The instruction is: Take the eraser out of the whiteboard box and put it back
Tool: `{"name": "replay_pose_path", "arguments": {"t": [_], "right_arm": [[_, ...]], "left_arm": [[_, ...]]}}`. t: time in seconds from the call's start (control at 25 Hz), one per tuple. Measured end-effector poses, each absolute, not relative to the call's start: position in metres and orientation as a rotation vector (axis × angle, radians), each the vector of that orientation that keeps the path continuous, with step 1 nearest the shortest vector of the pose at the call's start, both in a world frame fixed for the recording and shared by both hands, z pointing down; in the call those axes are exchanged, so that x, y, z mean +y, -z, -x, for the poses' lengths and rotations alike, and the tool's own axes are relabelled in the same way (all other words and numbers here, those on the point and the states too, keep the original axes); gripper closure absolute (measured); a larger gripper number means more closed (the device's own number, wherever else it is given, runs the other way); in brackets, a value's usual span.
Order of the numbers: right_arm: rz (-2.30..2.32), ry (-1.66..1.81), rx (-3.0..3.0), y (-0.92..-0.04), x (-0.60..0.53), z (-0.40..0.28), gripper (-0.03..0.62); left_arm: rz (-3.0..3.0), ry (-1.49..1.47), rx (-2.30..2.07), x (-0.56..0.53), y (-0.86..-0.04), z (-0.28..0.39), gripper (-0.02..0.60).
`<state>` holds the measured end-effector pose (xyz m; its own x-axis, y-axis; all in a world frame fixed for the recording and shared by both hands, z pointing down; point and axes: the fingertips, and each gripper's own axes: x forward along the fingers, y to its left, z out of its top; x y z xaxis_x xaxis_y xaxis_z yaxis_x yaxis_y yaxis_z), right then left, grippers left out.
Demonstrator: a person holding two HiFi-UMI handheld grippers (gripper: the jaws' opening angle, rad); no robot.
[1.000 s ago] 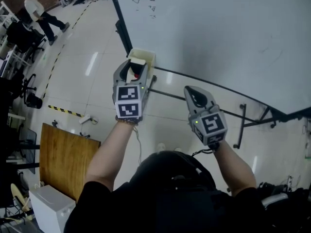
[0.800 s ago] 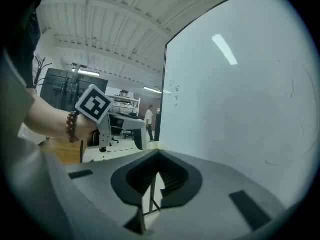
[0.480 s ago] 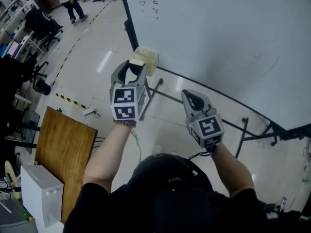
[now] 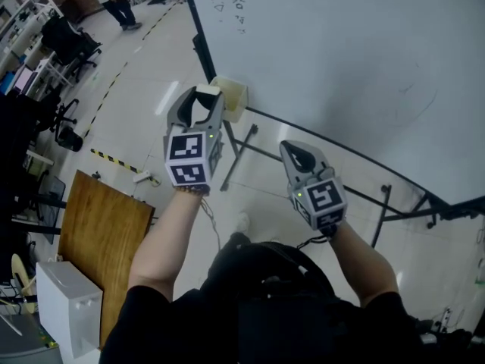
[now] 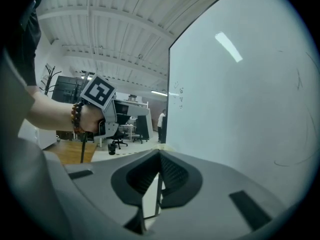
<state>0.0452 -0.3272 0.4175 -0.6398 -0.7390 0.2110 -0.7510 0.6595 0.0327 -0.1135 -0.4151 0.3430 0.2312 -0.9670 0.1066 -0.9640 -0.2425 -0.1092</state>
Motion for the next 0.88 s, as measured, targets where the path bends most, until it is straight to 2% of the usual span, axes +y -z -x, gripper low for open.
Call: {"name": "replay_pose_path", "arguments": {"t": [0.88], "right_arm": [[-1.424,-0.127,-2.519,-0.432,-0.423,-0.024,0.576]], "left_arm": [[2.585,0.254,1.791,-0.539,-0.399,0.131,0.353]]}}
